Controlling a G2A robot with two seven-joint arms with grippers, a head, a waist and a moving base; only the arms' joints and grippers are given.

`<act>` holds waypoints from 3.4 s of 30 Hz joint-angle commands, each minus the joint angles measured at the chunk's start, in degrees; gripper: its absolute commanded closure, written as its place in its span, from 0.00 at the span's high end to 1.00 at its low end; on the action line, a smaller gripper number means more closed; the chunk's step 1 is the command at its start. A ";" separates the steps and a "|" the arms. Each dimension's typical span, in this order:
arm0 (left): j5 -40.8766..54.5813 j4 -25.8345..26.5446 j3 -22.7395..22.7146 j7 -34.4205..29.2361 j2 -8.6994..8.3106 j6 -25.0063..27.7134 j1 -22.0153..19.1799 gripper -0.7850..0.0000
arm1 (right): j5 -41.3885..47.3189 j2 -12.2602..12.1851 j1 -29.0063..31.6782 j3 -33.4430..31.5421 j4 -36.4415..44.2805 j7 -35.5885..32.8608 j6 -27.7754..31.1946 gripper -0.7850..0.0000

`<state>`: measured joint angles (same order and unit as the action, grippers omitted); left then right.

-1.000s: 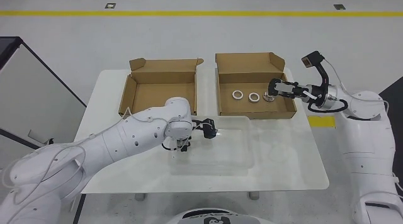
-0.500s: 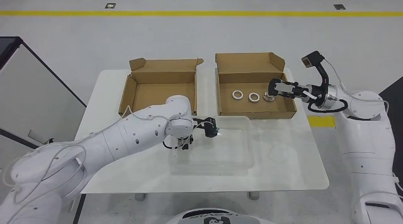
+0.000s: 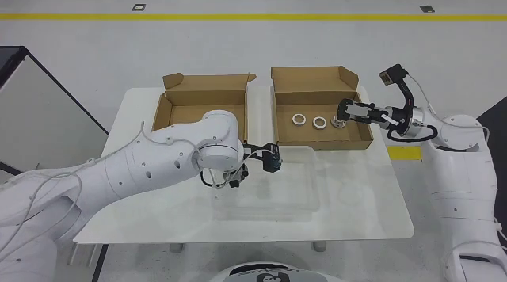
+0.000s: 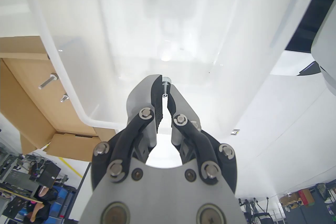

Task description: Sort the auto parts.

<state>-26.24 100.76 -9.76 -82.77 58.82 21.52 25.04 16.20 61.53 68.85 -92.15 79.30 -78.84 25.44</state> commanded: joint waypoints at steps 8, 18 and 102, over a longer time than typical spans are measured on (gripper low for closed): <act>0.96 2.37 -0.57 0.17 -1.86 0.16 -1.90 0.00 | 0.00 0.00 0.00 0.00 0.00 0.00 0.00 1.00; 1.20 2.10 -1.70 3.07 -2.00 -0.41 -1.56 0.00 | 0.00 0.00 0.00 0.00 0.00 0.00 0.00 1.00; 74.01 12.40 -54.80 41.05 -6.51 36.48 33.63 0.00 | 0.00 0.00 0.00 0.00 0.00 0.00 0.00 1.00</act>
<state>46.61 113.01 -64.74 -41.41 52.05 58.01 58.64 16.20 61.53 68.85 -92.15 79.30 -78.84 25.44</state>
